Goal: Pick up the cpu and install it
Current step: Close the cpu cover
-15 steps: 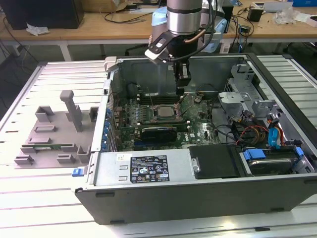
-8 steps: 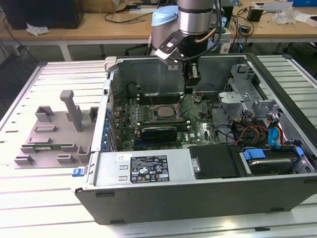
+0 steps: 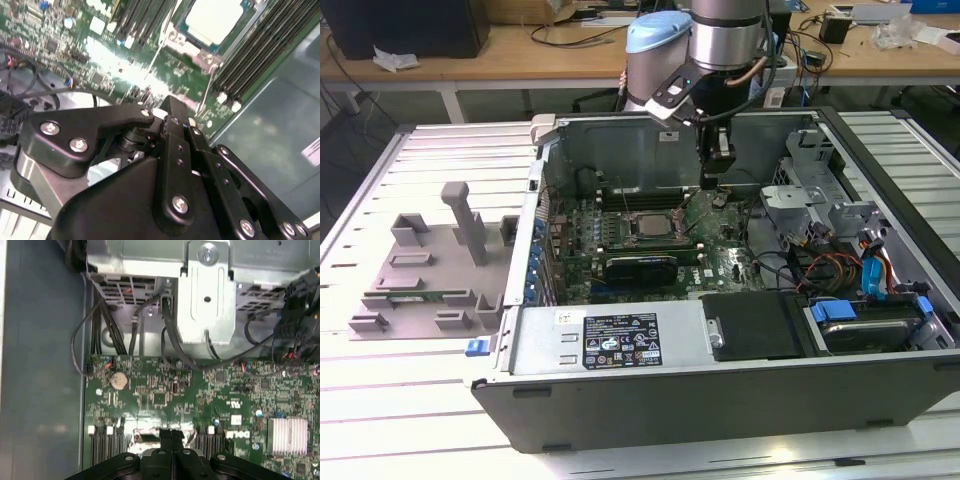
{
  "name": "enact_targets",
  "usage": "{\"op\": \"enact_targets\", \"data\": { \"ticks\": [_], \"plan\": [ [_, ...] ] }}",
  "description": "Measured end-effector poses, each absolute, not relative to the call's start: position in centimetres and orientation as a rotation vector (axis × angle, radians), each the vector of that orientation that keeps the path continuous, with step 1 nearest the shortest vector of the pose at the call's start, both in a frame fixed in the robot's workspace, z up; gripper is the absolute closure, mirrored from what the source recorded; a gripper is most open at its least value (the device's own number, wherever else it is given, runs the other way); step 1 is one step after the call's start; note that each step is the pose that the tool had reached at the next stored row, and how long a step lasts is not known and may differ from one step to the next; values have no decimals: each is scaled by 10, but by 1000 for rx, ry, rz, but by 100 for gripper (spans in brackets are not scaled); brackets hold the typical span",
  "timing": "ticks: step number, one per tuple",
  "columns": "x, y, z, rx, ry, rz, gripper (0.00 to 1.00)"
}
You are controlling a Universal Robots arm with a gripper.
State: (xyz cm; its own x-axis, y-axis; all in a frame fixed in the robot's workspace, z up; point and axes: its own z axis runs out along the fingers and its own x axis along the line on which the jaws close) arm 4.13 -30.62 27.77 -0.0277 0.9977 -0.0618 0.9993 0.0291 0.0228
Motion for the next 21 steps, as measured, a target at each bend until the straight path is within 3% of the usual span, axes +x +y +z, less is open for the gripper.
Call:
{"op": "enact_targets", "data": {
  "ticks": [21],
  "plan": [
    [60, -306, 253, 2150, 2212, -48, 89]
  ]
}}
